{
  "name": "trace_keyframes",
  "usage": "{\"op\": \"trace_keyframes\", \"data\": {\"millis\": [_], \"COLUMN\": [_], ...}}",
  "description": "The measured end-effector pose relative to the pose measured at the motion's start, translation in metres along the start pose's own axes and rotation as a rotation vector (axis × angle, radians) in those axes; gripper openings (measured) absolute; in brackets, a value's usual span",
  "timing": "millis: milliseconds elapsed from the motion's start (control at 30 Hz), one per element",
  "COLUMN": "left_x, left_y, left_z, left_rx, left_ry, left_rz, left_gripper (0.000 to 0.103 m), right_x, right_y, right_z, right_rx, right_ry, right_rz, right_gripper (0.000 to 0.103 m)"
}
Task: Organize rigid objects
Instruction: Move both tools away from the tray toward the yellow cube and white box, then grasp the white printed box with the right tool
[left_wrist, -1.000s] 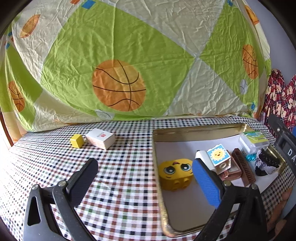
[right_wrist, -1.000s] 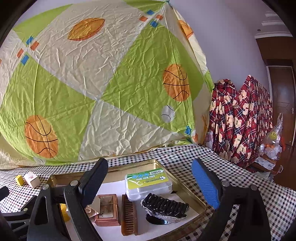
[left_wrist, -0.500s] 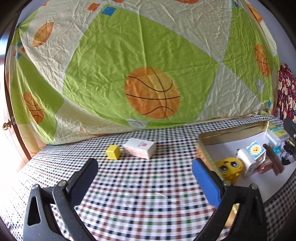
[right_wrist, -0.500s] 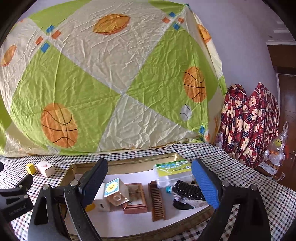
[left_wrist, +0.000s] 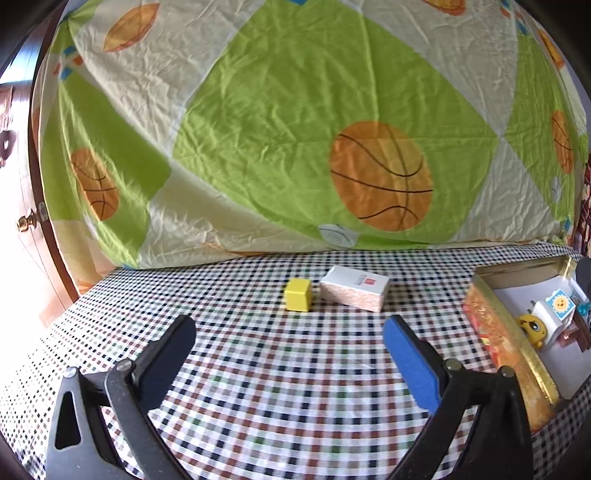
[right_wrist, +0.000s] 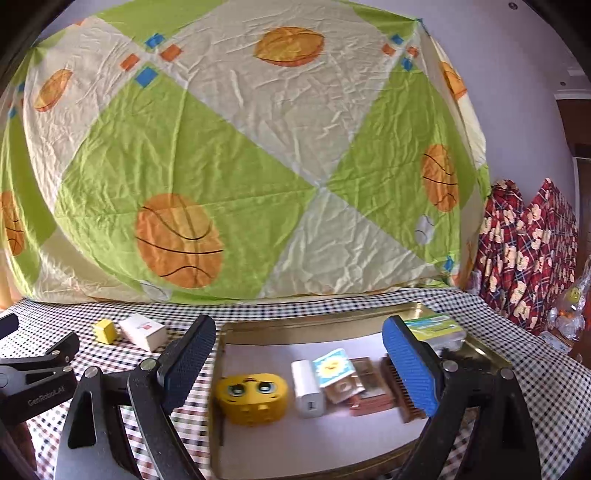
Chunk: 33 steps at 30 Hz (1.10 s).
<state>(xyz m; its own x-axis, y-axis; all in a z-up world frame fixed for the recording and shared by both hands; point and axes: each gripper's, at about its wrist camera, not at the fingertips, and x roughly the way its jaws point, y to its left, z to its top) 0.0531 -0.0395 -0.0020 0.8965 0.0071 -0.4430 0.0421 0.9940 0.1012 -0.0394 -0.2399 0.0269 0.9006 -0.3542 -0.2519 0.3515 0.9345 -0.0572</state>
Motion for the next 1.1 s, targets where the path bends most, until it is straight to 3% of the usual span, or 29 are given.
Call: {"op": "trace_keyframes", "data": {"millis": [467, 700, 933, 1100], "left_x": [0.039, 0.073, 0.106, 0.116], "left_y": [0.077, 0.088, 0.081, 0.092], "left_z": [0.005, 0.014, 0.019, 0.017], "left_rx": [-0.067, -0.040, -0.006, -0.054], "left_ry": [0.052, 0.116, 0.212, 0.266], "left_rz": [0.135, 0.202, 0.167, 0.066], "left_gripper": [0.102, 0.102, 0.102, 0.102], "right_x": [0.028, 0.073, 0.137, 0.181], "right_y": [0.087, 0.137, 0.173, 0.181], "right_z": [0.003, 0.004, -0.003, -0.007], "right_rx": [-0.060, -0.156, -0.268, -0.264], "right_ry": [0.069, 0.196, 0.384, 0.492], "right_rz": [0.143, 0.246, 0.299, 0.305], "right_gripper": [0.093, 0.093, 0.093, 0.093]}}
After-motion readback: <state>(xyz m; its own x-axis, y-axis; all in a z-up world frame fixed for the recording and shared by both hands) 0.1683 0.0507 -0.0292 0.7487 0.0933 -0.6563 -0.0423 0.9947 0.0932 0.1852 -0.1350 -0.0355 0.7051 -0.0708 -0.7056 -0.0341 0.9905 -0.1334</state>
